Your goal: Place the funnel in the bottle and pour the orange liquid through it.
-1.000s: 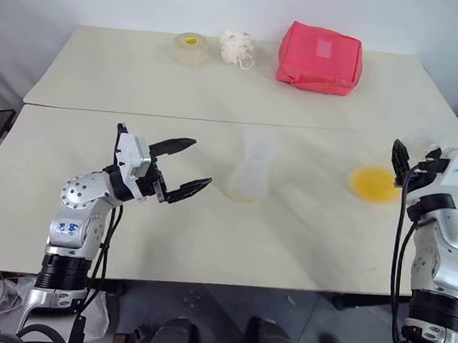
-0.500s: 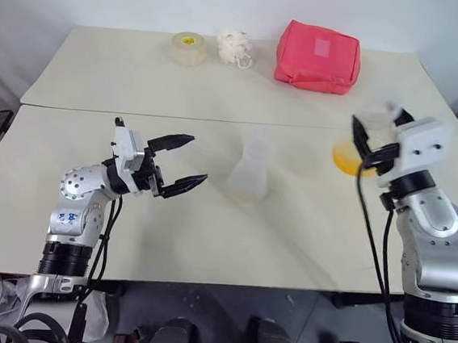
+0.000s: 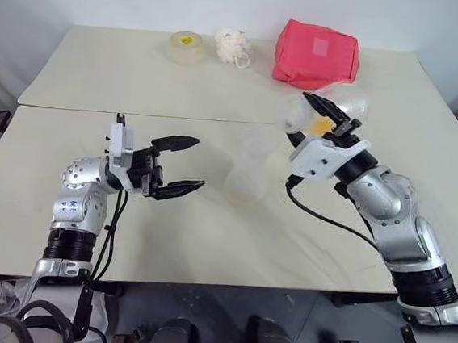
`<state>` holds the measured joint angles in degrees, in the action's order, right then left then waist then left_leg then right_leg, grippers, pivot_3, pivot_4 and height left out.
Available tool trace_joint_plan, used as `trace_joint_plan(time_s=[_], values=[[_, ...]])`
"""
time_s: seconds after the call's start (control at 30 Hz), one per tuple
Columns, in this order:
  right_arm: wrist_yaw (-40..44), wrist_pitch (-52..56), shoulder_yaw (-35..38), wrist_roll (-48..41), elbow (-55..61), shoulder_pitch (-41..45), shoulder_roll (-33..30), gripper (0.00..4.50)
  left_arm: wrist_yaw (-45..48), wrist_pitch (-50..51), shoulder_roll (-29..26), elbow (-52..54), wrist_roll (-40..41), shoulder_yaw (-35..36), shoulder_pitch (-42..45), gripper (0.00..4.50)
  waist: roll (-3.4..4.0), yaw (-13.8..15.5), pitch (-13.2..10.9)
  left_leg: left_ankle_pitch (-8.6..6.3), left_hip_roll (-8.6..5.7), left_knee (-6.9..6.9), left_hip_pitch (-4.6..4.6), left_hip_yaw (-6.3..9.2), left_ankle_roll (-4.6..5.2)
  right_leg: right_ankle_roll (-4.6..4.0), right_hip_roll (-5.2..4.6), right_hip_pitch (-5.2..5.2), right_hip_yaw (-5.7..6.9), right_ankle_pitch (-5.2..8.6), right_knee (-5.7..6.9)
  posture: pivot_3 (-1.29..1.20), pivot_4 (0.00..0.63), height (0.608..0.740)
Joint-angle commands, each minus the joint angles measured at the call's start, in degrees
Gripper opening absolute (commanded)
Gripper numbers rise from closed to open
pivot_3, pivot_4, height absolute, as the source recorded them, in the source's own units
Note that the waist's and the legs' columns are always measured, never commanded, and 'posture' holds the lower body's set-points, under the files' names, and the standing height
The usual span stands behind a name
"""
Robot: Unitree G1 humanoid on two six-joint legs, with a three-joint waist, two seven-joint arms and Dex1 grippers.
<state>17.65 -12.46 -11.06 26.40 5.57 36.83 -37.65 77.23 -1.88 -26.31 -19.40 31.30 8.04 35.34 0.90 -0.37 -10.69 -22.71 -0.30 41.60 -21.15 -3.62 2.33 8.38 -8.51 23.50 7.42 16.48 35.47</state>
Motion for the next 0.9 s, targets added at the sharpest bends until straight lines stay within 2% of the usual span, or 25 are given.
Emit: trace_joint_plan(time_s=[0.03,0.33,0.9], values=[[-1.7,-5.3,-0.2,4.4,-0.8,2.9,-1.7,2.45,2.0,-1.3,-0.6,-1.1,0.8,1.0,1.4,4.50,0.00,0.0,0.0,0.00,0.01,0.00,0.00,0.01,0.00,0.00,0.00,0.00,0.00,0.00,0.00,0.00,0.150,0.740],[-6.6,-13.5,-1.2,14.6,-6.6,7.6,-3.9,2.45,2.0,-1.6,0.4,-1.3,0.6,0.7,1.8,4.50,-0.01,-0.2,0.0,0.00,0.08,-0.01,-0.03,0.04,0.00,0.00,-0.05,0.00,0.01,0.00,0.00,0.00,0.150,0.740],[-11.3,-18.6,-1.2,20.6,-10.5,11.1,-5.0,2.45,1.6,-1.6,0.7,-1.4,0.7,0.9,2.0,4.50,-0.01,-1.4,0.0,0.00,0.13,-0.14,-0.03,0.09,0.01,0.00,-0.06,0.05,0.04,0.00,0.00,0.00,0.150,0.740]])
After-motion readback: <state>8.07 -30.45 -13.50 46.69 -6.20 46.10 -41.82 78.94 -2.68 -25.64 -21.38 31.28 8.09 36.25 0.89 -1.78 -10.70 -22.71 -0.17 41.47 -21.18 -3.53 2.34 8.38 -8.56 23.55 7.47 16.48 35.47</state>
